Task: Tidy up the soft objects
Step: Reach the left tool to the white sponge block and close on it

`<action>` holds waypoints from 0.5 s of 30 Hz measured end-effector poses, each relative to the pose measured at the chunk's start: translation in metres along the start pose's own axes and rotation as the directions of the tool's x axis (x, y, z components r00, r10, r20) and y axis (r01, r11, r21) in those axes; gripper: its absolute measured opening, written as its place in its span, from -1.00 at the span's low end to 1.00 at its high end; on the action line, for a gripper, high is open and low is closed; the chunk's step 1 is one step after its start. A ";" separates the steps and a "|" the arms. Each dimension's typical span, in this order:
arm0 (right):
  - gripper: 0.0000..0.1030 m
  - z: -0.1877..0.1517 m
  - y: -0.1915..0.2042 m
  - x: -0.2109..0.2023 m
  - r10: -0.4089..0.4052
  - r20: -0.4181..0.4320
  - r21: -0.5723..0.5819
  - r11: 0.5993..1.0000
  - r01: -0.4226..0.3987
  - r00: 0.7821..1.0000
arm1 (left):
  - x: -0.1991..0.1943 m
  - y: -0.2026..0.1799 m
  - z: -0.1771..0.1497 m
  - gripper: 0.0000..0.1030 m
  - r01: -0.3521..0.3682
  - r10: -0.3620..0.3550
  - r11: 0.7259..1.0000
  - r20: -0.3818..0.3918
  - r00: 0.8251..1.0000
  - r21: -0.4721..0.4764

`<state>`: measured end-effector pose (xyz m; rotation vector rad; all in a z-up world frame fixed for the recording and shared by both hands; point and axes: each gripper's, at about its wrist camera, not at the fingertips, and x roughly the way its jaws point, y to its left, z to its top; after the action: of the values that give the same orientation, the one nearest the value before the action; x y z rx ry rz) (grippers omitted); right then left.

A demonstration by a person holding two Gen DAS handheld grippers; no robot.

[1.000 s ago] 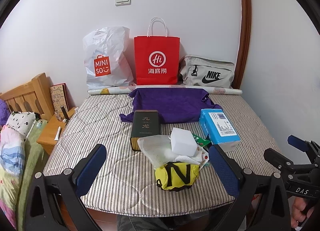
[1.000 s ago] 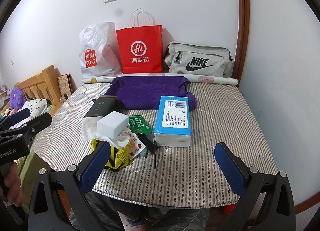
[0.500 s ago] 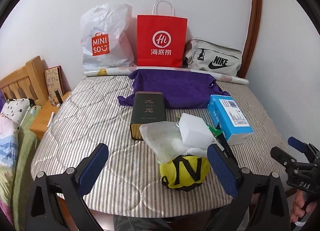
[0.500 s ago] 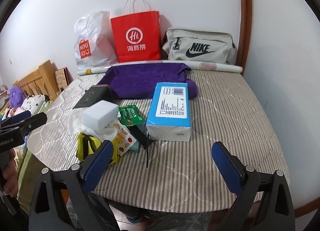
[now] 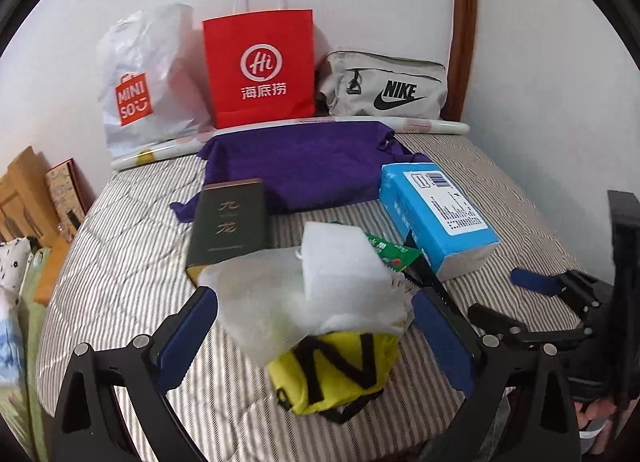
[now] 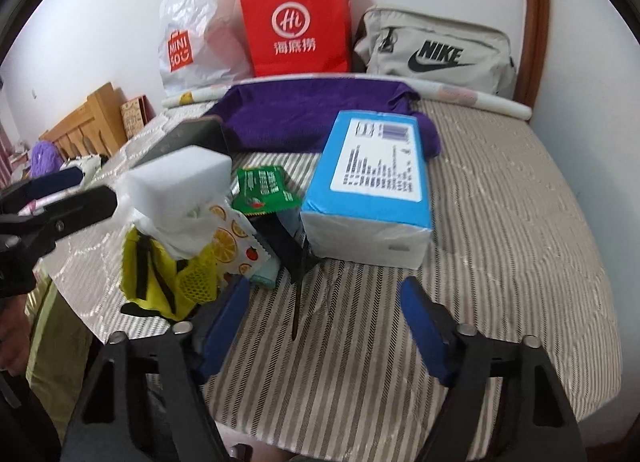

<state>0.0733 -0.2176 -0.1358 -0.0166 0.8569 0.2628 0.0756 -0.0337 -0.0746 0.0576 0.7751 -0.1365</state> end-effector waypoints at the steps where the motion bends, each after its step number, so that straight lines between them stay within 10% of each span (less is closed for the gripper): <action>1: 0.27 0.000 0.000 0.004 0.003 -0.007 -0.004 1.000 -0.003 1.000 | 0.003 -0.001 0.001 0.92 -0.002 0.002 1.000 -0.004 1.000 -0.002; 9: 0.00 -0.001 0.000 0.035 0.047 -0.038 -0.006 0.999 -0.047 0.998 | 0.022 0.001 0.001 0.92 0.010 -0.011 1.000 -0.027 1.000 -0.026; 15: -0.62 -0.005 0.003 0.056 0.083 -0.070 -0.020 0.996 -0.084 0.994 | 0.033 -0.005 0.004 0.92 0.006 -0.006 1.000 -0.030 1.000 -0.002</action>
<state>0.1043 -0.2029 -0.1809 -0.0111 0.9244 0.3520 0.1009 -0.0420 -0.0951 0.0553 0.8059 -0.1407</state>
